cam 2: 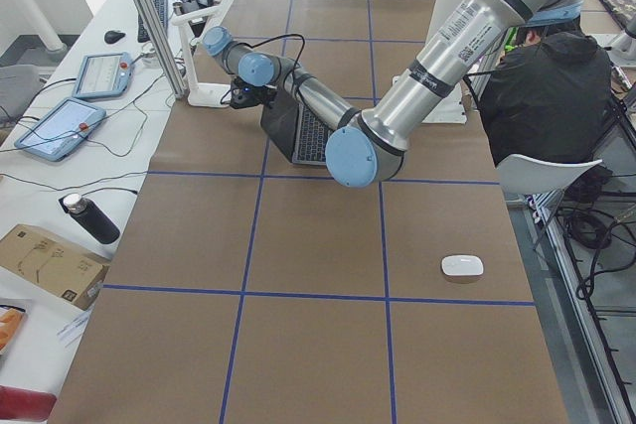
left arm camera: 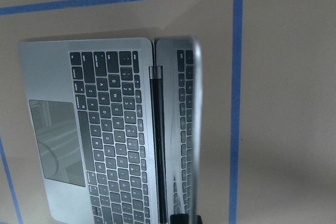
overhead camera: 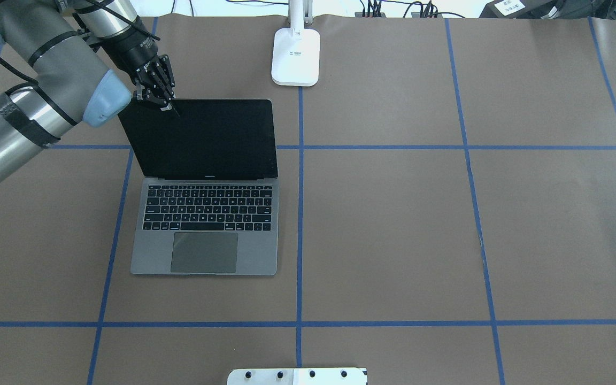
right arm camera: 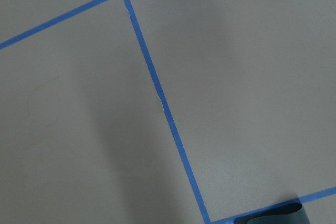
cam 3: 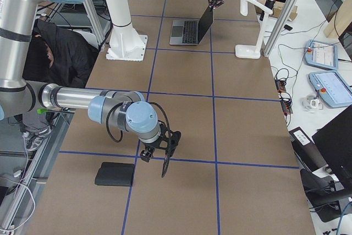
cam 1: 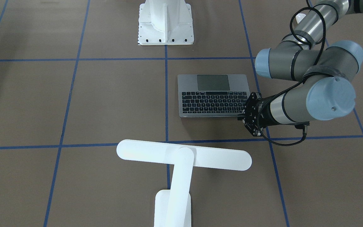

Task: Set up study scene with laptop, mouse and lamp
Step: 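Release the laptop lid and lift the left gripper away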

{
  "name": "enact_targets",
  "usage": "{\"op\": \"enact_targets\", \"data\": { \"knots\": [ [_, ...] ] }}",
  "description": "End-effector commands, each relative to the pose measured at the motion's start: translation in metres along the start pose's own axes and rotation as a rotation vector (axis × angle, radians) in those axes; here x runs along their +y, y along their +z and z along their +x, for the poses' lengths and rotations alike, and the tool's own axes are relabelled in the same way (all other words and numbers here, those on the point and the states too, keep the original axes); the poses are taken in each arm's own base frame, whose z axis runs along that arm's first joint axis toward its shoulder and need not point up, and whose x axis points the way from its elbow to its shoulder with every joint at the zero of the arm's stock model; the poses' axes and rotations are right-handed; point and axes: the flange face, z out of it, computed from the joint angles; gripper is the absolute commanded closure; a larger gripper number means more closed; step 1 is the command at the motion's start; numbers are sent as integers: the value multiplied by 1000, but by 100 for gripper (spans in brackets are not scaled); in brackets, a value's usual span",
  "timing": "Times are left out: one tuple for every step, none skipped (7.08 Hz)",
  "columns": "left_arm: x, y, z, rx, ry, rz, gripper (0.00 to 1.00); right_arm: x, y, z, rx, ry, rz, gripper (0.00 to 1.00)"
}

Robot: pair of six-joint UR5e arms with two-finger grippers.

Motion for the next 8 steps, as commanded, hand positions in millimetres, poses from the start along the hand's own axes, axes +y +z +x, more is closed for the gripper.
{"op": "enact_targets", "data": {
  "knots": [
    [0,-3,7,3,-8,2,100,-1,0,-1,0,-1,1,1],
    [0,-1,8,2,-9,4,100,0,0,0,0,0,0,1],
    [-1,1,11,11,10,-3,100,-1,0,-1,0,-1,1,1],
    [-2,0,12,15,14,-5,79,-1,0,-1,0,-2,1,1],
    [-2,0,12,15,15,-6,58,-1,0,-1,0,-1,1,1],
    [-1,1,11,14,16,-6,38,-1,0,-1,0,-1,1,1],
    [-1,1,11,15,18,-6,8,0,0,0,-2,0,0,1],
    [2,-1,10,18,25,-9,1,-1,0,-1,-2,-1,1,1]
  ]
}}
